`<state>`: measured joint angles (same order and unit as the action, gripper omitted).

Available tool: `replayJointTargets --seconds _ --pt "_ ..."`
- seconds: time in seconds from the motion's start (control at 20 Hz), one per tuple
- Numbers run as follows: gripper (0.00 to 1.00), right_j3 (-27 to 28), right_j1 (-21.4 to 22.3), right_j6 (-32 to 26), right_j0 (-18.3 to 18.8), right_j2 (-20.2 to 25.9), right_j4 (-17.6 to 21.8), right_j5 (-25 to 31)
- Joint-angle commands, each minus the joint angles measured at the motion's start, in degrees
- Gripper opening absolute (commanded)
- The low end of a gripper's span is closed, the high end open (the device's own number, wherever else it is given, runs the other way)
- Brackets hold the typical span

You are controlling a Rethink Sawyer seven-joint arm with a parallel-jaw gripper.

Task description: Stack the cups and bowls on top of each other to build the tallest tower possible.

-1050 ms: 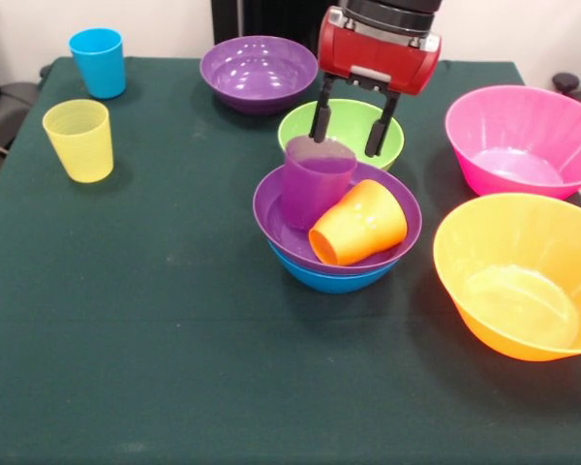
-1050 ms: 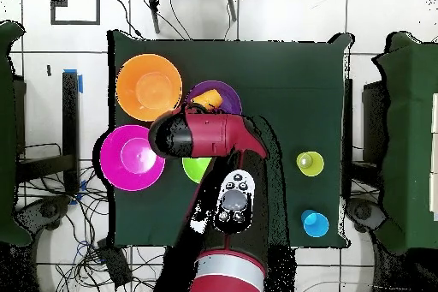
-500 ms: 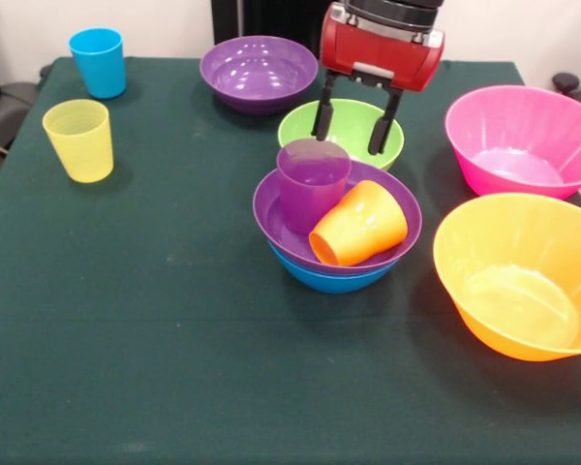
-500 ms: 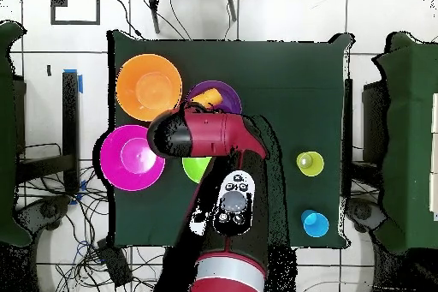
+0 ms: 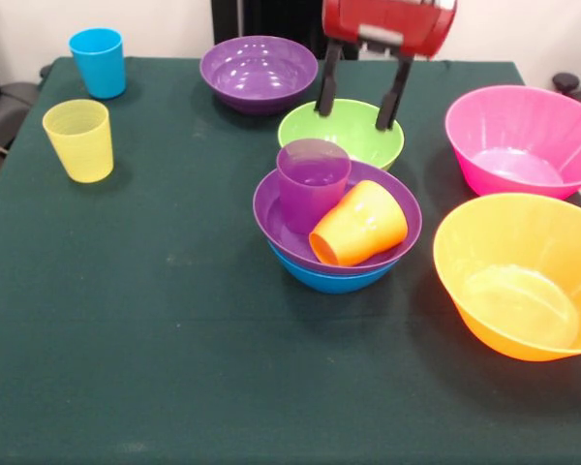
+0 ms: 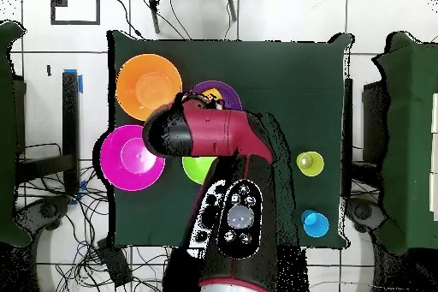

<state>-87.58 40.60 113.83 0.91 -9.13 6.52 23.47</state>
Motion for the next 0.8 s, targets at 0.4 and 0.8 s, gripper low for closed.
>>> replayJointTargets --seconds 0.4,0.8 --pt "1.00 7.1 5.7 -5.8 0.9 7.2 0.4 25.6" --pt "1.00 10.6 1.8 -6.0 4.4 11.3 0.7 21.4"
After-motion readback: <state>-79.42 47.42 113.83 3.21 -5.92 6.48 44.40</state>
